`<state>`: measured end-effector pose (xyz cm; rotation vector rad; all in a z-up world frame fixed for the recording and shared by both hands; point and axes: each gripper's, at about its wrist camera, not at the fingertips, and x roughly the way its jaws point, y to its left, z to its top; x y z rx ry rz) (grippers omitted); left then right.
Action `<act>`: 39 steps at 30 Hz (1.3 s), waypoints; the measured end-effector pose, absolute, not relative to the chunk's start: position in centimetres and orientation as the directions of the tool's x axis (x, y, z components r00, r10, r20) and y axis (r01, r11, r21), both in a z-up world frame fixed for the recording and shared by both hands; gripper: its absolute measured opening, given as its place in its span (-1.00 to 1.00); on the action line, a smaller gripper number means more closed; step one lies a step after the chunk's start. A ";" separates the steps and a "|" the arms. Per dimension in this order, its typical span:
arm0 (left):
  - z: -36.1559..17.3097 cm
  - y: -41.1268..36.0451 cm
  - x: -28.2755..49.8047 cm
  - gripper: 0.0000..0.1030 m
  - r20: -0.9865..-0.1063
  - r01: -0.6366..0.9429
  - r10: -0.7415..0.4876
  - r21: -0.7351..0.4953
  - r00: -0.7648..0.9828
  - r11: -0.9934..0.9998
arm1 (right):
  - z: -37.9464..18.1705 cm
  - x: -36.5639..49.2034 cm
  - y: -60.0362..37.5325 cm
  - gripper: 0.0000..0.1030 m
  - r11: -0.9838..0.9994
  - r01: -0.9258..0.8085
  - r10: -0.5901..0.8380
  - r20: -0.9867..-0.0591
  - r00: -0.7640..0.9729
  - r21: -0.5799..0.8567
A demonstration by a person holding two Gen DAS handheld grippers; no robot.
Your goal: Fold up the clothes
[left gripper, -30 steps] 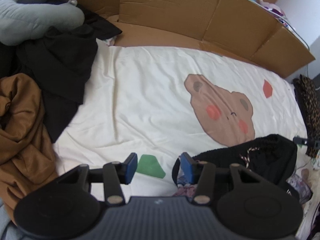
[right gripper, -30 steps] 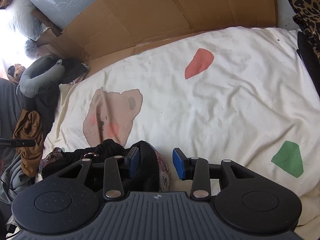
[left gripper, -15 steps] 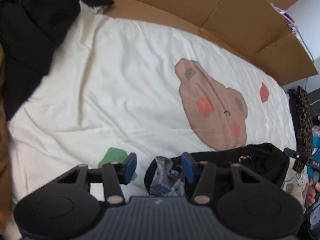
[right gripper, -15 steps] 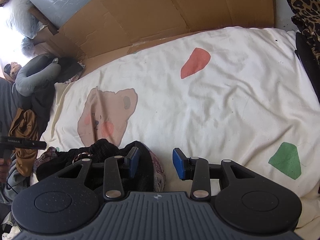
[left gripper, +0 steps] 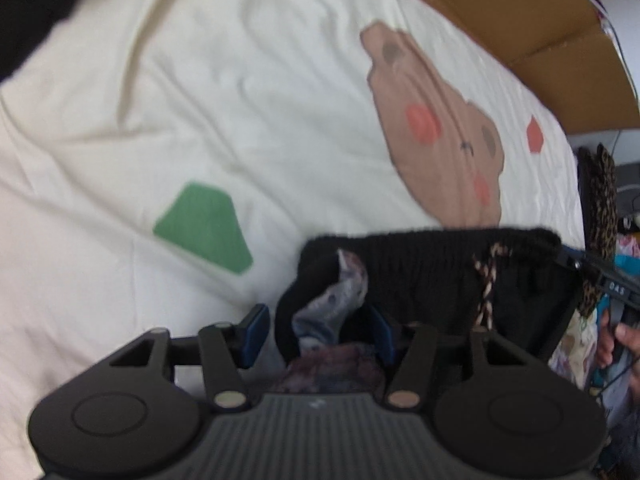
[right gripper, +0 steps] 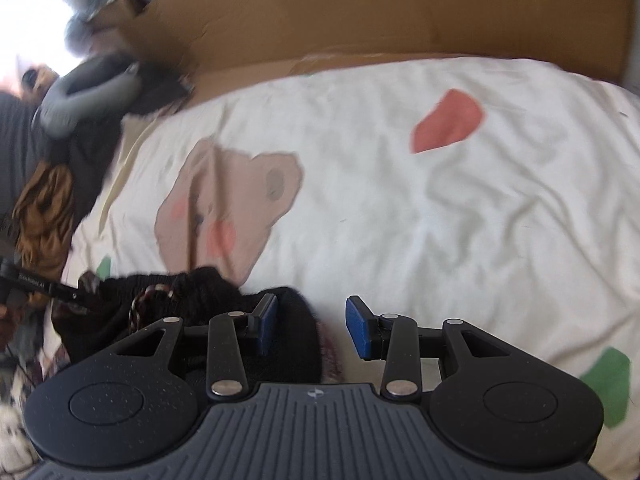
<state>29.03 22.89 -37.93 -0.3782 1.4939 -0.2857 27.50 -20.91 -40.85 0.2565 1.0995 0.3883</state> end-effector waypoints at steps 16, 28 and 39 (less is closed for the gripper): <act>-31.6 22.5 29.6 -0.70 -0.863 0.114 -0.470 -0.456 0.186 0.883 | -41.0 27.0 -18.9 -0.77 0.914 -0.230 0.397 -0.850 0.346 0.333; -24.9 19.6 32.9 -0.76 -0.782 0.267 -0.523 -0.454 0.337 0.850 | -32.9 26.3 -24.1 -0.78 0.947 -0.115 0.309 -0.759 0.573 0.299; -29.1 17.0 34.4 -0.76 -0.811 0.301 -0.500 -0.416 0.304 0.858 | -34.8 26.3 -26.6 -0.78 0.957 -0.020 0.248 -0.776 0.580 0.291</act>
